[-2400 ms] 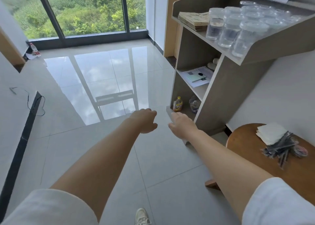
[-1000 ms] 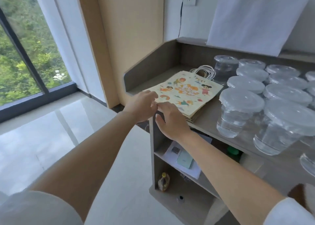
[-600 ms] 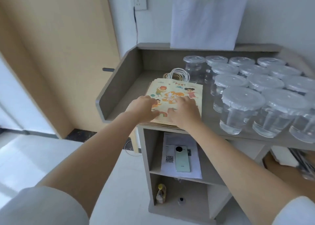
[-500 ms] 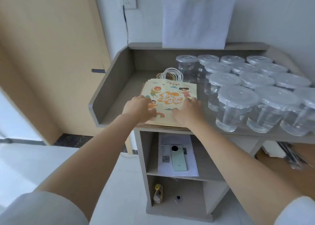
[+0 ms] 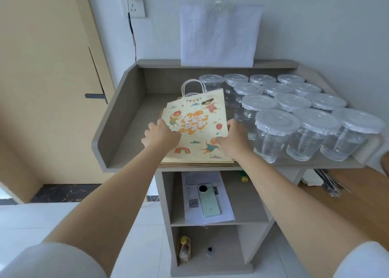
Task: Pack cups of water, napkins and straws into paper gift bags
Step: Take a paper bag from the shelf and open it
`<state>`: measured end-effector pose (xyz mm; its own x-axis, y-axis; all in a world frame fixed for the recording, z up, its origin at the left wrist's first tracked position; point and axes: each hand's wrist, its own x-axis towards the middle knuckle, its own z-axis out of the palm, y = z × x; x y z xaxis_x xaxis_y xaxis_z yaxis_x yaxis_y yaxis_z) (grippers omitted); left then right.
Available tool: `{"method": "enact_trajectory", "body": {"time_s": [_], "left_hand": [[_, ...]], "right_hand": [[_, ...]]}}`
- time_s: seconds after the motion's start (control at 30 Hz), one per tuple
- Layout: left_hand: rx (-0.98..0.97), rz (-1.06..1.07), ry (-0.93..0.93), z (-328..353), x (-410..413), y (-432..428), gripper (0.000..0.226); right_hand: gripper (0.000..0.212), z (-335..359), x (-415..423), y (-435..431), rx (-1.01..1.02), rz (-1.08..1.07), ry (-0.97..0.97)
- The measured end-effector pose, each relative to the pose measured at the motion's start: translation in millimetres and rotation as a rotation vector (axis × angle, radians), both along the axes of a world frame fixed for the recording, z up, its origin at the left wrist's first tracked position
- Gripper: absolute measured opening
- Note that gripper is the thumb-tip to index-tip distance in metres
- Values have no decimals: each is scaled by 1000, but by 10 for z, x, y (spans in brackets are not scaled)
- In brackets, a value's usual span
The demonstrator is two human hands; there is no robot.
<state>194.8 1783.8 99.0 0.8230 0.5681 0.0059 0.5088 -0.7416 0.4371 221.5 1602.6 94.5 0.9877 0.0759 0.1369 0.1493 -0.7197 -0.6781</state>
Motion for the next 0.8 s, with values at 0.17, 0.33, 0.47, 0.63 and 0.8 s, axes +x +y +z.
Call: {"method": "enact_trajectory", "body": {"time_s": [0.17,0.33,0.47,0.63,0.8], "left_hand": [[-316,72,-196,-30,5,148,59],[-421,106,-352,24,-83,240,77],[-764,-19,-520,245,-362,295,71],[-1150,-384,-609,624,-923,116,38],[-1180,-363,-570,528,-1581,-584,20]], "right_hand": [[23,74,-117,-19,164,106,-91],[24,209,-357,-86,428,197,-3],[26,348,-621,-361,623,290,62],[27,329,-1049,-828,703,323,133],[21,110,-1530,-1330,551,108,102]]}}
